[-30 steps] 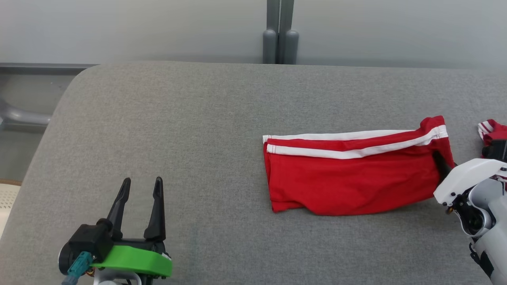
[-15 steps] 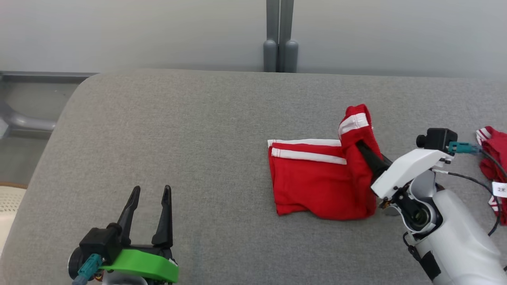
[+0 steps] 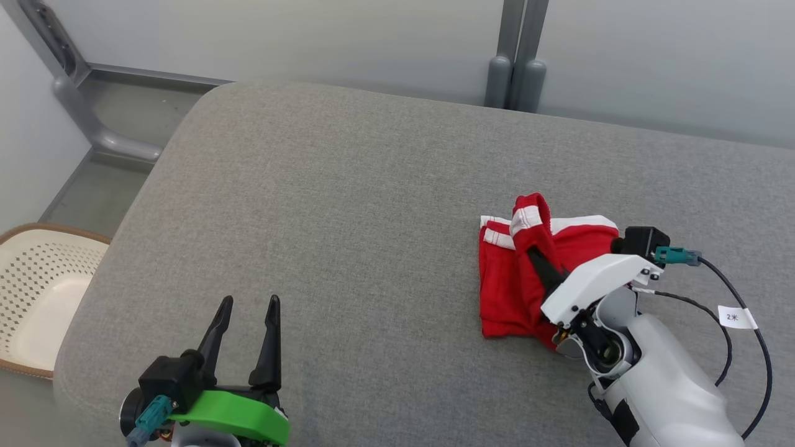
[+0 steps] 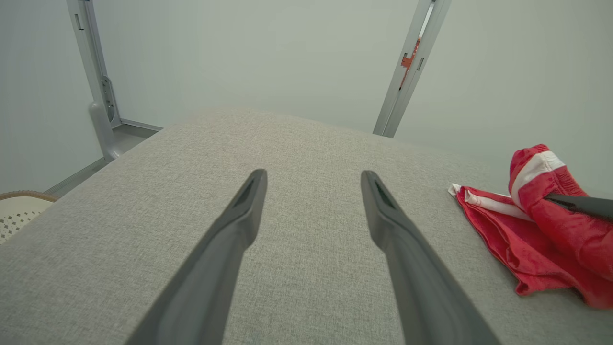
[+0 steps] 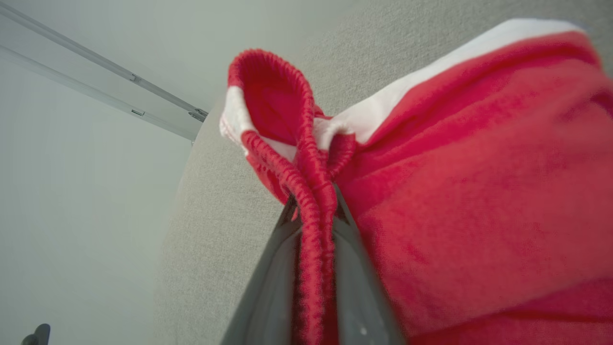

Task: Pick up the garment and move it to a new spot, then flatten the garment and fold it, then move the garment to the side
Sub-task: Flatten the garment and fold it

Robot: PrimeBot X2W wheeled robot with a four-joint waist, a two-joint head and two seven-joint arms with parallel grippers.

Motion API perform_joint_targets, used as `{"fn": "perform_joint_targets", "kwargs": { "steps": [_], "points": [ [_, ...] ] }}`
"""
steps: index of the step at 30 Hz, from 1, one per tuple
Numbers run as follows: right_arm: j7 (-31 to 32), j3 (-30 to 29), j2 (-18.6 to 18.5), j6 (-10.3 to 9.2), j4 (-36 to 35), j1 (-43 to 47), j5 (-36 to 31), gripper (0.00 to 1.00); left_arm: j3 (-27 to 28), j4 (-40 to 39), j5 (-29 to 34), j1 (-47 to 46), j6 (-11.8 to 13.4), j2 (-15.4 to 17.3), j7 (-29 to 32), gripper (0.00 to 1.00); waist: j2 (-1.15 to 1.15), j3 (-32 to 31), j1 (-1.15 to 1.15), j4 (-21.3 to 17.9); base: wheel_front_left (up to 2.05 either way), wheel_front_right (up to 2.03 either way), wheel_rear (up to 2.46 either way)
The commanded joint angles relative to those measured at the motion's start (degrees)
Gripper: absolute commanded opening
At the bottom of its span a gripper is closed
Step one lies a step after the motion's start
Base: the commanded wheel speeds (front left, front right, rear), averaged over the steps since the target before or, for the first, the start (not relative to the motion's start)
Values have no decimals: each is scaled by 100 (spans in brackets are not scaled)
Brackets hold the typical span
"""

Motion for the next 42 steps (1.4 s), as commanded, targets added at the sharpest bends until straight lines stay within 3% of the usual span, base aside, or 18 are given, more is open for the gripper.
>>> {"fn": "perform_joint_targets", "kwargs": {
  "steps": [1,3,4,7,12,16,23,27,35,42],
  "points": [
    [-71,44,-1,4,108,-94,18,35,-1,13,-49,-94,-14,6,-26,100,0,39,0,76,0,0,0],
    [-142,130,7,4,299,-156,-19,91,2,33,-51,-103,-16,5,-26,100,0,50,0,71,0,0,0],
    [-177,183,11,4,377,-204,22,100,11,35,-56,-102,-16,7,-26,100,0,52,0,57,0,0,0],
    [-318,388,18,4,453,-294,190,100,40,54,-60,-96,-16,20,-26,100,0,33,0,-42,0,0,0],
    [-654,744,-10,4,7,-213,519,100,106,20,-47,-22,-8,49,-26,100,0,-106,0,-416,0,0,0],
    [-965,843,-359,4,-574,-25,531,100,199,-68,-21,91,12,53,-26,100,0,-210,0,-720,0,0,0],
    [-1703,938,-1323,4,-1438,314,-227,100,384,-412,96,209,49,3,-26,100,0,-235,0,-1126,0,0,0],
    [-2054,713,-1634,4,-1902,615,-1014,100,553,-615,219,286,69,-25,-26,100,0,-244,0,-1386,0,0,0],
    [-2165,-255,-1189,4,-2836,1456,-2430,100,898,-779,365,387,67,-79,-22,100,0,-256,0,-1772,0,0,0],
    [-2168,-722,-782,4,-2934,2093,-3124,100,935,-703,547,406,30,-106,-22,100,0,-259,0,-1868,0,0,0]
  ]
}}
